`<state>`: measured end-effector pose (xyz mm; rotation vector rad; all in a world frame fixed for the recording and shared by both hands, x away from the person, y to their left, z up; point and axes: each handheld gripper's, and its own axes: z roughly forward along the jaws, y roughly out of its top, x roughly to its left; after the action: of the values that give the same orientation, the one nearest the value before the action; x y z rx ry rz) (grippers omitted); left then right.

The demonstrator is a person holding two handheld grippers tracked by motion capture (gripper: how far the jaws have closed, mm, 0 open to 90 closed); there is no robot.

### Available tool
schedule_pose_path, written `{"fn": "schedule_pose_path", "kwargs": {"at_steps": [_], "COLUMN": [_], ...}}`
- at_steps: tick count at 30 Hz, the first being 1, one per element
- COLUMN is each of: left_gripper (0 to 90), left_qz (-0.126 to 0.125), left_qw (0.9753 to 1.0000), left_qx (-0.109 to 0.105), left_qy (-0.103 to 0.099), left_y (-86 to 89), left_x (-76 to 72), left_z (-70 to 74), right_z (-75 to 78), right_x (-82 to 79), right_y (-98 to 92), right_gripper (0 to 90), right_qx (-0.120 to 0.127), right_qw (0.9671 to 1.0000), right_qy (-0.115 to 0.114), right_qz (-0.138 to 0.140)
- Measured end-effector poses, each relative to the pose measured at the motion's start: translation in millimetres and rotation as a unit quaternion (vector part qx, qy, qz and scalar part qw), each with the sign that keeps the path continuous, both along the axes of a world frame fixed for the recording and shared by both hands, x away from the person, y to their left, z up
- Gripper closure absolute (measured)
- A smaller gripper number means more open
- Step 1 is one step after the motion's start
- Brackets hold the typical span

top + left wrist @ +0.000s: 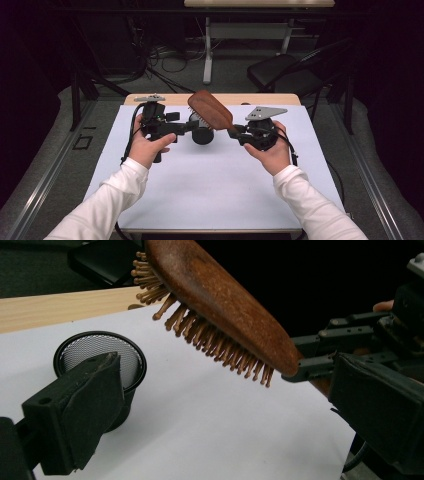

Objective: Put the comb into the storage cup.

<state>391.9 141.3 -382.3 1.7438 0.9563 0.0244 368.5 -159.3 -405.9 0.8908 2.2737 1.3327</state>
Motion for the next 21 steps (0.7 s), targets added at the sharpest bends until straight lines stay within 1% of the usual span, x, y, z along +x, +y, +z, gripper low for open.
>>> {"fn": "schedule_pose_path", "kwargs": {"at_steps": [4,6,10,14,17,19,21], "left_gripper": [1.6,1.6,1.6,1.6,1.8,1.8,1.8], "left_qz": [0.0,0.0,0.008,0.009,0.011,0.01,0.009], "left_qw": [1.0,0.9999,0.9999,0.9993,0.999,0.9987,0.9986], "left_qx": [-0.007,-0.01,-0.007,-0.022,-0.027,-0.024,-0.022], "left_qy": [0.003,0.008,0.013,0.028,0.034,0.043,0.047], "left_y": [-1.7,-2.0,-1.7,-0.6,-1.5,-3.2,-5.0], "left_x": [4.8,7.4,11.9,16.6,19.3,21.0,22.2], "left_z": [2.8,3.3,4.1,5.6,6.4,6.1,6.2], "right_z": [1.4,1.6,1.8,2.2,1.9,1.5,1.5], "right_x": [-0.3,0.0,0.0,-0.7,-0.4,0.0,0.2], "right_y": [3.1,3.9,5.5,7.0,7.9,8.8,9.9], "right_gripper": [72.1,72.1,72.1,72.1,72.1,72.2,72.1], "right_qx": [-0.002,0.001,0.006,0.008,0.011,0.013,0.013], "right_qw": [1.0,1.0,0.9999,0.9999,0.9998,0.9998,0.9998], "right_qy": [-0.007,-0.008,-0.009,-0.013,-0.015,-0.016,-0.017], "right_qz": [0.003,0.003,0.0,-0.001,-0.004,-0.005,-0.005]}}
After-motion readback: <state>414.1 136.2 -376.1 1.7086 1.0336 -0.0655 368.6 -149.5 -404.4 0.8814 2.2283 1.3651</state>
